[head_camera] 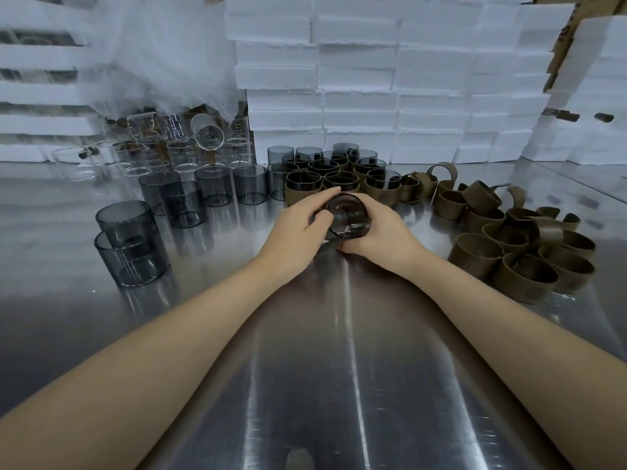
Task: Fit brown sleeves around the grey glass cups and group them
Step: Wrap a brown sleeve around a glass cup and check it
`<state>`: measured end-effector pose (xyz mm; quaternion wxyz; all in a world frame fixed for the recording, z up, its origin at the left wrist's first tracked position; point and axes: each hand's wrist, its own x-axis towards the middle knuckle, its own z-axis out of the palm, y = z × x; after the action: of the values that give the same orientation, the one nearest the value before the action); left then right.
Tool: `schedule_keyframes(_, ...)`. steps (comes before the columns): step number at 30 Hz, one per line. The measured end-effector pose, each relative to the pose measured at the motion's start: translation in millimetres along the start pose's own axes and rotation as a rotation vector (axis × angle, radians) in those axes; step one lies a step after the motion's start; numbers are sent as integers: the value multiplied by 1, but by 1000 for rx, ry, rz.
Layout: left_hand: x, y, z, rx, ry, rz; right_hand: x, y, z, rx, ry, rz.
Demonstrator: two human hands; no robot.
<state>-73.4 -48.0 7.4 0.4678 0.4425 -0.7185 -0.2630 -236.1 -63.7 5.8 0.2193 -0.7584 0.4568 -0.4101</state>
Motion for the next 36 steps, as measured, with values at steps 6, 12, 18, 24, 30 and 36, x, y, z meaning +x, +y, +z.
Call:
schedule_keyframes(6,-1,-1,0,46,-80,8,2,0,-1,50,3,39)
schedule_keyframes(12,-1,-2,3,60,-86,2,0,-2,-1,56,7,23)
schedule_keyframes(18,-1,-7,1,16,-89,44,-3,-8,1,22,-20,-145)
schedule_keyframes(24,3,-8,0,-112,-103,-36,0,-6,-1,151,-77,-32)
schedule_keyframes(30,1,-4,-2,-83,-148,5,1,-12,-4,760,-226,327)
schedule_keyframes(36,0,-4,-1,-12,-119,102,2,-15,-8,964,-357,502)
